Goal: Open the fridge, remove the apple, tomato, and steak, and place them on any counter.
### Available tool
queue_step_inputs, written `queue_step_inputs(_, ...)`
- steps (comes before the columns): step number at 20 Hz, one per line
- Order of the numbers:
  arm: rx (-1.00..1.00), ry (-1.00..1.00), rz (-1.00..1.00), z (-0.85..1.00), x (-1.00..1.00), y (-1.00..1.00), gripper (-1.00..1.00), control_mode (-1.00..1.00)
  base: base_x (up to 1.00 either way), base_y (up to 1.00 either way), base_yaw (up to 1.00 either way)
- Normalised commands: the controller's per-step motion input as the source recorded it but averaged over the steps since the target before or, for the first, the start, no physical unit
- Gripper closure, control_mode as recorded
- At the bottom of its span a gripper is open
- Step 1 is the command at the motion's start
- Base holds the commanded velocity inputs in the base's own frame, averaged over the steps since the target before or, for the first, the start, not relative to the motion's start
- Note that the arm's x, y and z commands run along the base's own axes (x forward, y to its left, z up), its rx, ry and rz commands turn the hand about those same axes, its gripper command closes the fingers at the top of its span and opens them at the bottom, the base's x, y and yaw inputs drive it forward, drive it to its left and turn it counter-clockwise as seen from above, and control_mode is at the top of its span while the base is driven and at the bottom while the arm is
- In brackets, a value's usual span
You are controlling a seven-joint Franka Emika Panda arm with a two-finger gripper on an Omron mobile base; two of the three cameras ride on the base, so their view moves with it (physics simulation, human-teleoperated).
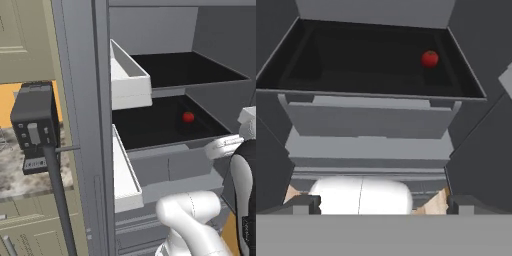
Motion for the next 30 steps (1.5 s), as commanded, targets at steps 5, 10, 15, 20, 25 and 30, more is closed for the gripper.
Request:
queue_step_inputs(5, 0.0, 0.07, -0.07, -0.12, 0.39, -0.04, -1.0, -1.0, 0.0, 0.0, 0.0)
queue_step_inputs(10, -0.01, 0.05, -0.04, -0.22, 0.48, -0.18, -1.0, -1.0, 0.0, 0.0, 0.0)
queue_step_inputs(15, 0.0, -0.02, -0.01, -0.47, 0.67, -0.2, -1.0, -1.0, 0.0, 0.0, 0.0)
queue_step_inputs(20, 0.0, -0.16, -0.01, -0.35, 0.54, -0.28, -1.0, -1.0, 0.0, 0.0, 0.0)
queue_step_inputs(25, 0.0, -0.07, -0.11, -0.07, 0.55, -0.34, -1.0, -1.0, 0.0, 0.0, 0.0)
queue_step_inputs(30, 0.0, 0.02, -0.16, 0.06, 0.64, -0.09, -1.0, -1.0, 0.0, 0.0, 0.0)
